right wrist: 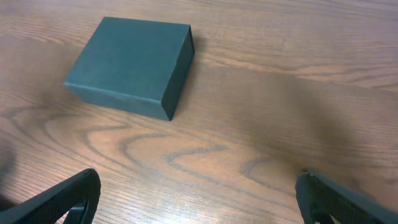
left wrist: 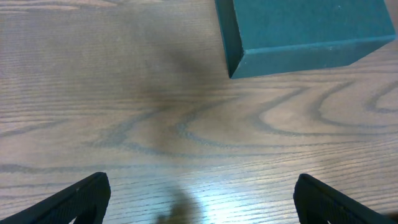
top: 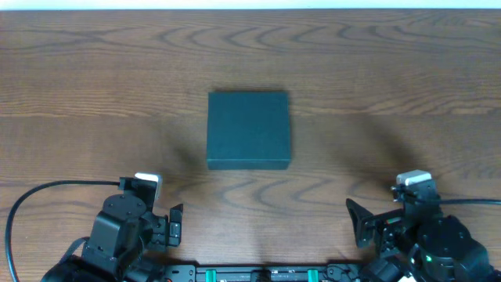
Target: Pack container
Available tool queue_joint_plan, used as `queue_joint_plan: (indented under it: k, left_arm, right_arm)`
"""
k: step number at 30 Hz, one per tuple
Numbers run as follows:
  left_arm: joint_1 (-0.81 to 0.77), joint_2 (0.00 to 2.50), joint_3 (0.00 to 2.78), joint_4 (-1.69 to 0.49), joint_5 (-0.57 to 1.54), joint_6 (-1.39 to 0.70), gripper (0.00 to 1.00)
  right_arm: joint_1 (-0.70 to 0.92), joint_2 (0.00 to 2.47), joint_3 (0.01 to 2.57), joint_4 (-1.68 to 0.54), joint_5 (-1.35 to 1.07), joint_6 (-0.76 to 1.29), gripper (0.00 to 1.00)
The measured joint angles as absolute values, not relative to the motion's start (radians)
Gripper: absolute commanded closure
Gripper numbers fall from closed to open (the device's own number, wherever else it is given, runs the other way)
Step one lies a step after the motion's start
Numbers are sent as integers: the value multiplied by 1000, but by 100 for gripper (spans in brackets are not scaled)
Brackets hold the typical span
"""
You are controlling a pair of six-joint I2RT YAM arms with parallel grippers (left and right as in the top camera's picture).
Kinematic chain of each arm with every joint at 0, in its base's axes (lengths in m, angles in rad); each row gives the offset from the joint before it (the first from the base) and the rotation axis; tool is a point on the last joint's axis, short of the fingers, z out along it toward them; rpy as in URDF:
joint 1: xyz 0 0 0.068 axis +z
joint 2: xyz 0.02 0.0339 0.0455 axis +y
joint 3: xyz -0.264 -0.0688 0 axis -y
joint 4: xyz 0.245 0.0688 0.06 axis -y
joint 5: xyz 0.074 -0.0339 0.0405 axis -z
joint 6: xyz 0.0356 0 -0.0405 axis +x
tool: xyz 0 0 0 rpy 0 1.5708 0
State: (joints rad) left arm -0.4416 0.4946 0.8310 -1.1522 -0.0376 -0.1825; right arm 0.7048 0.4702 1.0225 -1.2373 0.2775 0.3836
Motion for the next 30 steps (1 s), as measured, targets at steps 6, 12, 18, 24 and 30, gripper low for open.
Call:
queue_joint_plan:
  k: [6,12,18,24,30]
  left_arm:
    - [-442,495,831,-1152,-38,-183,5]
    - [-442,495,831,-1153,-37,-183,5]
    - [-442,495,831,-1153,-38,-183,5]
    - [-442,495,831,-1153,-38,-183,5]
    - [-442,495,831,-1153,-38,-183,5]
  right_arm:
    - [489,398,896,-976,170,216,1]
    - [159,182,607,-989,17,96,1]
    - [40,25,473,-1032,-16,71,1]
    - [41,12,397,-1043,-28,-15,1]
    - [41,12,360,-1079,-27,-73,1]
